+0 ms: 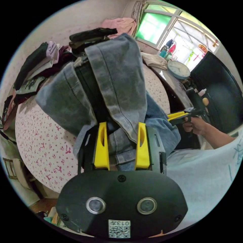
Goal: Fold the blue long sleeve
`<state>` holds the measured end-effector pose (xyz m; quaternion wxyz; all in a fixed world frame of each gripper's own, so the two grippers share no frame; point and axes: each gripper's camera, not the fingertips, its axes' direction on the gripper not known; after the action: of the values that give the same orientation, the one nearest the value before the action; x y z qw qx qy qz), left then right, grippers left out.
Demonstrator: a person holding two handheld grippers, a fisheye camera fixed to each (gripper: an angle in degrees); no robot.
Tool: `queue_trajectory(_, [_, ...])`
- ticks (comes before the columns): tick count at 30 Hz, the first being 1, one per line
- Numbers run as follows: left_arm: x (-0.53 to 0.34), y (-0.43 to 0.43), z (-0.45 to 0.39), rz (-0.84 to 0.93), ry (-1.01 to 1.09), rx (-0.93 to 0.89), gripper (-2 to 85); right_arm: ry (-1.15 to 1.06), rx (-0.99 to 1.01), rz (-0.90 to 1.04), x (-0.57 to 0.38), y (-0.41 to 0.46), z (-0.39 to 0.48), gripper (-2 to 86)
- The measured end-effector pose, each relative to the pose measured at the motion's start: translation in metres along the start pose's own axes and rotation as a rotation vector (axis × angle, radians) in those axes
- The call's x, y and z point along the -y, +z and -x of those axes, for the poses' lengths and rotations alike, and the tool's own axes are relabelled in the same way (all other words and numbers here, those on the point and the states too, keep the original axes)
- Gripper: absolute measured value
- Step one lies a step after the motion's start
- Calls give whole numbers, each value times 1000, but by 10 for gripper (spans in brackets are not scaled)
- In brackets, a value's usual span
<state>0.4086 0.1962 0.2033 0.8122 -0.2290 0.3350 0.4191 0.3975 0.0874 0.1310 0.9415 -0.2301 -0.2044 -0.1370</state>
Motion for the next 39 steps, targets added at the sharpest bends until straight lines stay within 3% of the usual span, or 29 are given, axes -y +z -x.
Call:
queue_trajectory(4, [8,-14,23,-36,-64,-74,72,-166,-218,53,17,2,38,40])
queue_trajectory(9, [-11,-131,72,-455,-175,-213,44,-473,-332,-196,32,-68,120,29])
queue_trajectory(14, [-44,-276,98,-878,-193,-93,39,-711,-566,-379,58,-100,188,31])
queue_trajectory(18, [-60,-323,104,-1039,-203,5,42,-779,-728,-523,95,-105,217,37])
queue_trajectory(22, [-50,-294,168,-915,-396,92,52,-693,-751,-486,141,-88,205,46])
queue_trajectory(24, [-56,-257,217,-811,-591,-1,59,-567,-702,-322,171,-64,173,54])
queue_trajectory(26, [-86,-213,253,-764,-820,-112,75,-500,-632,-328,171,-61,150,53])
queue_trajectory(29, [-115,-181,247,-732,-899,-30,80,-363,-640,-332,156,-66,113,76])
queue_trajectory(33, [-120,-176,217,-726,-798,57,78,-229,-610,-164,133,-55,57,115])
queue_trajectory(37, [-41,-108,163,-250,-438,59,88,-181,-590,-89,127,-38,30,142])
queue_trajectory(39, [-13,-70,135,-113,-295,126,99,-143,-562,-60,140,-25,18,152])
